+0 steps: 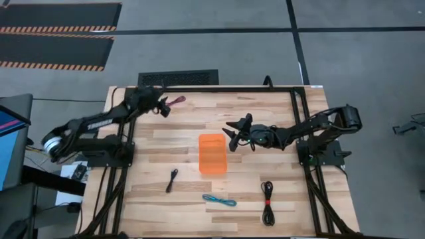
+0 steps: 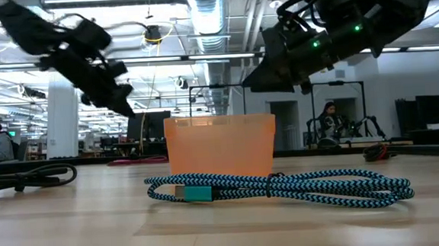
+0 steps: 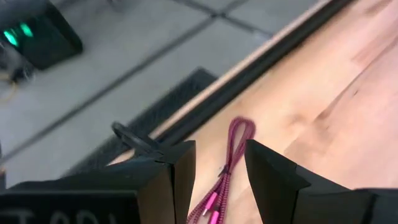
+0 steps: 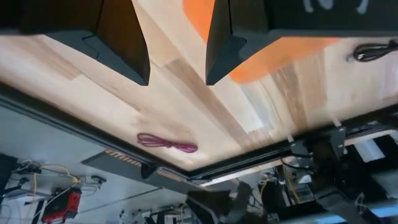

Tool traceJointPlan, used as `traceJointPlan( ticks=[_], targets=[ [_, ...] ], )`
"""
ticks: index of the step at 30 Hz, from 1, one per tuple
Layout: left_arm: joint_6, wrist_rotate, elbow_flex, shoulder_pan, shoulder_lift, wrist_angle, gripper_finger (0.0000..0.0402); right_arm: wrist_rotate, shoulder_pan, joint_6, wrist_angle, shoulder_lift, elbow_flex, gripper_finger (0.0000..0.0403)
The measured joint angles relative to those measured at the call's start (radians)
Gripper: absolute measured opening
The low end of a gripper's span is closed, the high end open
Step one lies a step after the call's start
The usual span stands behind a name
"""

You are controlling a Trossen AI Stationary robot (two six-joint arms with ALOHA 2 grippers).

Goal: Pick and place USB-C Cables
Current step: Put the pink charger cable into the orange bin

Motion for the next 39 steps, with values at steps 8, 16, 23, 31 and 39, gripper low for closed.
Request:
traceJointPlan(
  ticks=[8,16,23,31,39],
  targets=[
    [0.052,0.001,0.221,0.048,0.345,-0.186,0.0129,-0.002,0.003,-0.004,-0.081,-0.015,0.0,0.0178],
    [0.083,-0.018,0.378,0.05,0.542,-0.331,0.0129,-0.002,0.016,-0.002,-0.121,-0.015,0.0,0.0175],
    [0.119,0.011,0.404,0.054,0.569,-0.345,0.0129,-0.001,0.029,-0.001,-0.131,-0.015,0.0,0.0174],
    [0.123,0.072,0.404,0.083,0.569,-0.366,0.0129,0.0,0.029,0.005,-0.13,-0.015,0.0,0.0171],
    [0.128,0.124,0.404,0.099,0.569,-0.373,0.0129,0.0,0.029,0.008,-0.131,-0.015,0.0,0.0168]
  ],
)
